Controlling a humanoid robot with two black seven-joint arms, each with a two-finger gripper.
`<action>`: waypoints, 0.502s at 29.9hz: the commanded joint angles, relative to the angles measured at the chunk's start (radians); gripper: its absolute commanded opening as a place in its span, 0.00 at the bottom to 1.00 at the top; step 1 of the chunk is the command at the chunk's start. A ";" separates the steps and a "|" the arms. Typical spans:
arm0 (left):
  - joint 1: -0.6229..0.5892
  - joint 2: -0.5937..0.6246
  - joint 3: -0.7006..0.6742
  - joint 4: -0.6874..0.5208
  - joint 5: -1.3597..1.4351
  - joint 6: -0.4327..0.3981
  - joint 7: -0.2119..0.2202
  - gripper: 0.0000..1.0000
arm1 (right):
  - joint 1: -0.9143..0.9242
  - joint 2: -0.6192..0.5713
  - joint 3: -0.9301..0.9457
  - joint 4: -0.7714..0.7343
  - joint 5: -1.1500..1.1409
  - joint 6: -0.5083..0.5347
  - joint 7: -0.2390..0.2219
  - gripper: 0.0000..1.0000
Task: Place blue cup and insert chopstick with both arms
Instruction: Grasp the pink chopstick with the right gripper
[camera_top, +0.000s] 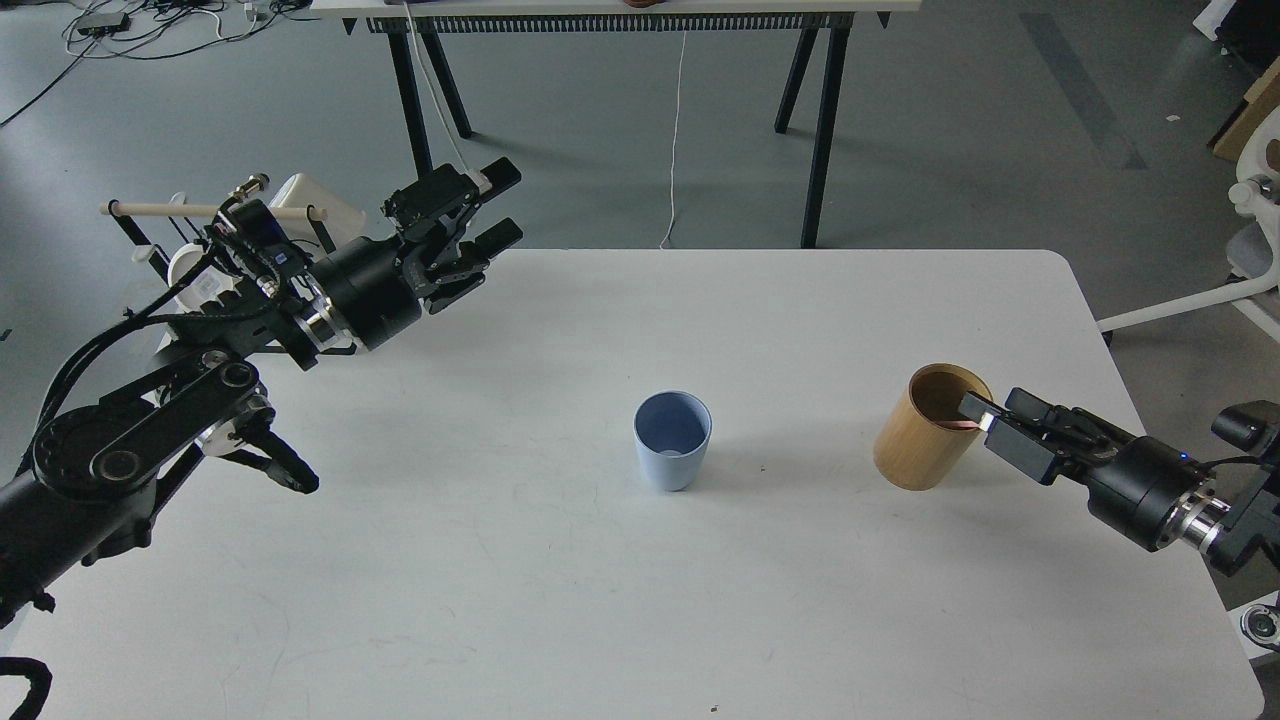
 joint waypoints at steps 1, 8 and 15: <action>0.001 -0.001 0.000 0.004 -0.001 0.000 0.000 0.91 | 0.000 0.000 -0.004 -0.001 0.000 0.000 0.000 0.67; 0.001 -0.004 0.000 0.007 -0.001 0.000 0.000 0.91 | 0.000 0.000 -0.023 0.002 0.001 0.000 0.000 0.65; 0.001 -0.023 0.000 0.027 -0.001 0.000 0.000 0.91 | -0.003 -0.003 -0.024 0.002 0.000 0.000 0.000 0.58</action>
